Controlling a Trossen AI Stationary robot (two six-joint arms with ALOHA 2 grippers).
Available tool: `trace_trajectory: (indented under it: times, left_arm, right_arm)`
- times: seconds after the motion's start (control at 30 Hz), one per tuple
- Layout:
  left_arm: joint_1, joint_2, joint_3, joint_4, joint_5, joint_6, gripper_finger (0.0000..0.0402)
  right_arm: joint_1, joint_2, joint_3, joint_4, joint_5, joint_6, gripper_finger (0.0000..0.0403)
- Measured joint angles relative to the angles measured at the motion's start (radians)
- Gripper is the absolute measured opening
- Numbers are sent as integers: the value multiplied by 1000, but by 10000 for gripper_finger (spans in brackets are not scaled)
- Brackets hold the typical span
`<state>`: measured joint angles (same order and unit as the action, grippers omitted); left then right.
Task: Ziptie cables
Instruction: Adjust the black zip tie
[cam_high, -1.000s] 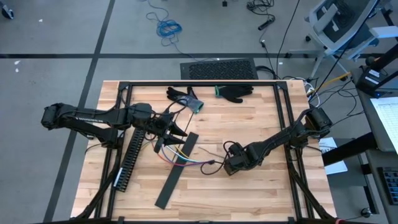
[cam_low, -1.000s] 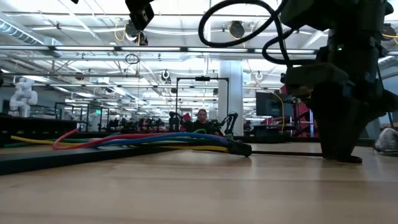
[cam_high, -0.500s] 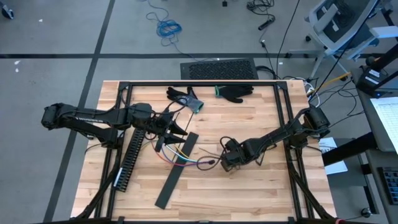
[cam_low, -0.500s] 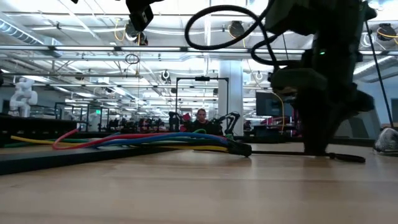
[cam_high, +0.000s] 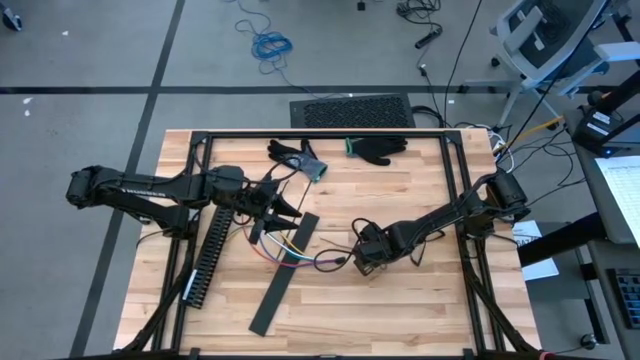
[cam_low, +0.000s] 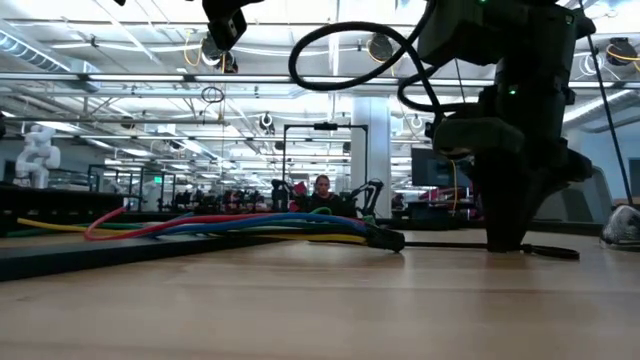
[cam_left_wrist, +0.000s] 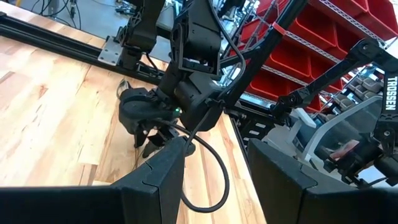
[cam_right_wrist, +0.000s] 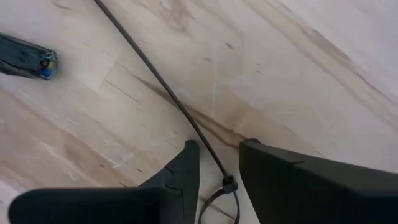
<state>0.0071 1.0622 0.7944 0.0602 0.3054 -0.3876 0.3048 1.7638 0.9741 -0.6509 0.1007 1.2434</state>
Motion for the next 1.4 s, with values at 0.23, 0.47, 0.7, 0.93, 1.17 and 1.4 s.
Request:
trace_trajectory:
  times: [0.23,0.47,0.7,0.93,1.17,1.4]
  left_arm:
    - [0,0,0,-2,0,1,173]
    - [0,0,0,-2,0,1,173]
    - [0,0,0,2,0,1,173]
    - [0,-17,1,38,0,2,173]
    - [9,-55,1,37,1,5,173]
    - [19,-45,1,-17,7,70,173]
  right_arm:
    - [5,25,0,-19,-9,-4,79]
    - [18,32,2,-36,-2,-14,4]
    - [18,12,-6,-25,4,26,0]
    - [17,-82,-13,12,97,82,0]
    - [19,-190,-9,73,182,117,0]
    - [52,-289,-8,127,380,198,0]
